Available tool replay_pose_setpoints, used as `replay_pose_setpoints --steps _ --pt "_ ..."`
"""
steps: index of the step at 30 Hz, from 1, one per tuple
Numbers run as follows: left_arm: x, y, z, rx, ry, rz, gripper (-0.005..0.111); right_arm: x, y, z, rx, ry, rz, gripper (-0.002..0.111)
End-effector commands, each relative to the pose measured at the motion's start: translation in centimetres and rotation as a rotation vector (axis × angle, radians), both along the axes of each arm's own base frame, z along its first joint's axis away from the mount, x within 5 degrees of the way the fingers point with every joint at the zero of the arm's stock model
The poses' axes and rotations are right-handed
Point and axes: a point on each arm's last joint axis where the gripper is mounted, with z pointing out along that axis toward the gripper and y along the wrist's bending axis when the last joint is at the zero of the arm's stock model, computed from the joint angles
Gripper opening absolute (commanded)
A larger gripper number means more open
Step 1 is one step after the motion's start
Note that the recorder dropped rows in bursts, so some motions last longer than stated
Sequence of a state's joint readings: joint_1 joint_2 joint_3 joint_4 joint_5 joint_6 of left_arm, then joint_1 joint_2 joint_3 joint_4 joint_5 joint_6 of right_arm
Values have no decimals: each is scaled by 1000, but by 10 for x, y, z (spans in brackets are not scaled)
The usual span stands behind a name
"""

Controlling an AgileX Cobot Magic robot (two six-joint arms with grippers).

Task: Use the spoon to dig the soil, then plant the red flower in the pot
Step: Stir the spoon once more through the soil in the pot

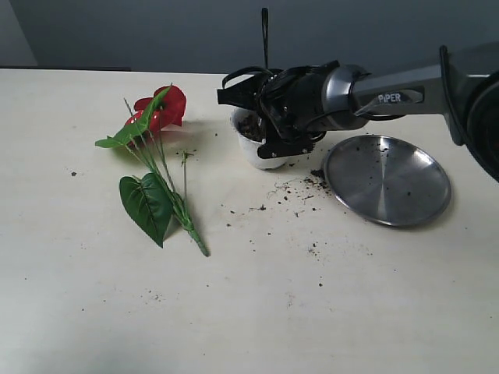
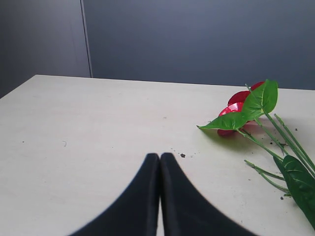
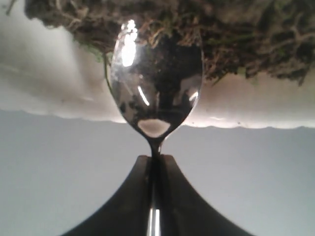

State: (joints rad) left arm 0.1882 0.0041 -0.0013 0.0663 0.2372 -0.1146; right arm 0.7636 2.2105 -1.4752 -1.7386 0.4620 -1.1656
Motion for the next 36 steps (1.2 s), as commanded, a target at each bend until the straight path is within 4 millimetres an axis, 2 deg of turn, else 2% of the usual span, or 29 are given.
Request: replay_pose_setpoints --steps 1,16,36 --pt "0 0 0 -4 -9 1 1 -4 3 -1 -17 -6 11 -1" --pt "0 0 0 -4 -9 1 1 -14 11 10 -19 -48 2 -1" --pt "0 0 0 -4 -9 1 1 -15 8 35 6 -103 -28 -1"
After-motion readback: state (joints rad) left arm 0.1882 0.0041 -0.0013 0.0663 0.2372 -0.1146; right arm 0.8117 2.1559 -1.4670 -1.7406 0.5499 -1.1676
